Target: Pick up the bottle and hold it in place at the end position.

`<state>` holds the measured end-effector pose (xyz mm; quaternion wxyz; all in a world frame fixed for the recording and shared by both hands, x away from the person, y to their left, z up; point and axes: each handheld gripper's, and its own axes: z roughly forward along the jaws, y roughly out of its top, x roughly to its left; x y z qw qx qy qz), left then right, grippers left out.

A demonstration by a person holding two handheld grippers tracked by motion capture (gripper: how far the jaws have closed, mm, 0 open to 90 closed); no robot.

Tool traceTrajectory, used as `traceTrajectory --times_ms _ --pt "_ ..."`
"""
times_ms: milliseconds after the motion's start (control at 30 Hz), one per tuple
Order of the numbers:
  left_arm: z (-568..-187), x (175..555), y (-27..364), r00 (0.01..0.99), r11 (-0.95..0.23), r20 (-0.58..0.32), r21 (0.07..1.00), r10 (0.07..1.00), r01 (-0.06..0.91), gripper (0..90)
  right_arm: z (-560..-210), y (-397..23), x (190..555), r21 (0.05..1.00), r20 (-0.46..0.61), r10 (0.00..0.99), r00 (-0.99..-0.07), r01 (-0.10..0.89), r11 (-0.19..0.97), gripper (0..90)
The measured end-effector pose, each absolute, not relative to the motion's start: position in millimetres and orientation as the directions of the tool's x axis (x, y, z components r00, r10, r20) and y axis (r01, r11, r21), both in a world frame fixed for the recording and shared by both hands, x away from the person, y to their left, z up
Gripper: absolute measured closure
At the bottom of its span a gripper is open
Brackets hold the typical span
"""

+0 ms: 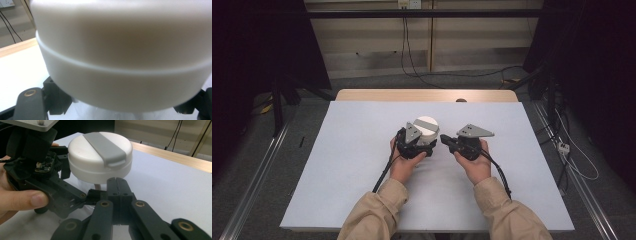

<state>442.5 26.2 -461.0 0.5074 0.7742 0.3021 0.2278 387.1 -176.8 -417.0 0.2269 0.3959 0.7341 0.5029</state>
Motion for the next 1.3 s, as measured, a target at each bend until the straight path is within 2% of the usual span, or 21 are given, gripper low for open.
traceTrajectory --times_ms 1300 --pt "-461.0 442.6 25.0 0.71 -0.32 0.062 0.917 0.701 0.236 18.9 -408.2 -168.6 397.7 0.928 0.045 0.809 -0.586 0.324 0.183 90.0"
